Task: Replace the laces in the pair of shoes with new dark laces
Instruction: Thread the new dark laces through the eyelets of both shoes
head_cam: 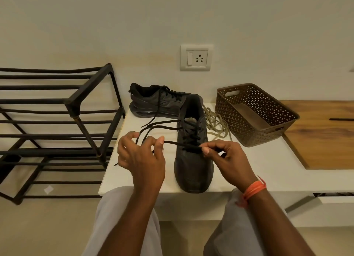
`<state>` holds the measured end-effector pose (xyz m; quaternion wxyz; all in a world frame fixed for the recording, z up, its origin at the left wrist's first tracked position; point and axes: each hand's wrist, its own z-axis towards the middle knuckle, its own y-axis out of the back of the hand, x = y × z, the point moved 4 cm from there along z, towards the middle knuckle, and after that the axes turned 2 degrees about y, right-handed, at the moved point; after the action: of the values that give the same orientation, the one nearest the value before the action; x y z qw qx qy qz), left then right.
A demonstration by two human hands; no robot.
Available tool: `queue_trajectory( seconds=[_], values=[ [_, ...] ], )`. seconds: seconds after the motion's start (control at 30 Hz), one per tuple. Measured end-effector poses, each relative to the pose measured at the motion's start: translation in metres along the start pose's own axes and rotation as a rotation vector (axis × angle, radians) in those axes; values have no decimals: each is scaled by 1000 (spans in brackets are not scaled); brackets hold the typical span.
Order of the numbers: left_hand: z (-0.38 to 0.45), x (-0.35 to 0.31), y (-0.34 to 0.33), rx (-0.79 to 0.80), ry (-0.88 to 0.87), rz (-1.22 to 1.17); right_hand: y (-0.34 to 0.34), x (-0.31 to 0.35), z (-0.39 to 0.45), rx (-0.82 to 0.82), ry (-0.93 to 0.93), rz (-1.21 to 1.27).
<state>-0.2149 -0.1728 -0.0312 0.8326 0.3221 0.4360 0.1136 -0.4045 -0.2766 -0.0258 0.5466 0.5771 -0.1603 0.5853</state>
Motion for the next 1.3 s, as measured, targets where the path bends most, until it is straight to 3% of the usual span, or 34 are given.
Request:
queue_trajectory(
  seconds=[0.17, 0.23, 0.27, 0.33, 0.4, 0.43, 0.5, 0.6, 0.77, 0.9, 1.1, 1.3],
  values=[
    [-7, -10, 0, -20, -139, 22, 2, 8, 11, 3, -1, 140],
    [-11, -29, 7, -43, -334, -72, 2, 21, 22, 45, 29, 185],
    [-11, -40, 8, -3, -464, -129, 2, 29, 30, 82, 53, 208],
    [-3, -60, 2, 237, -589, -306, 1, 44, 45, 198, 113, 214],
    [11, -75, -9, 514, -489, -470, 0, 51, 62, 280, 128, 206],
    [21, -82, -14, 577, -444, -522, 2, 52, 72, 262, 120, 216],
    [37, -85, -20, 609, -359, -582, 5, 45, 81, 154, 71, 277],
    [56, -87, -32, 634, -356, -491, 6, 21, 83, -16, 39, 372],
    [63, -87, -51, 848, -483, -361, -1, -13, 79, -9, -52, 553],
    [76, -87, -55, 812, -534, -344, 1, -19, 82, 13, -71, 634],
    [86, -79, -76, 702, -462, -267, 15, -38, 80, -242, -169, 439],
    [92, -85, -78, 771, -508, -4, 3, -40, 75, -120, -250, 293]
  ],
)
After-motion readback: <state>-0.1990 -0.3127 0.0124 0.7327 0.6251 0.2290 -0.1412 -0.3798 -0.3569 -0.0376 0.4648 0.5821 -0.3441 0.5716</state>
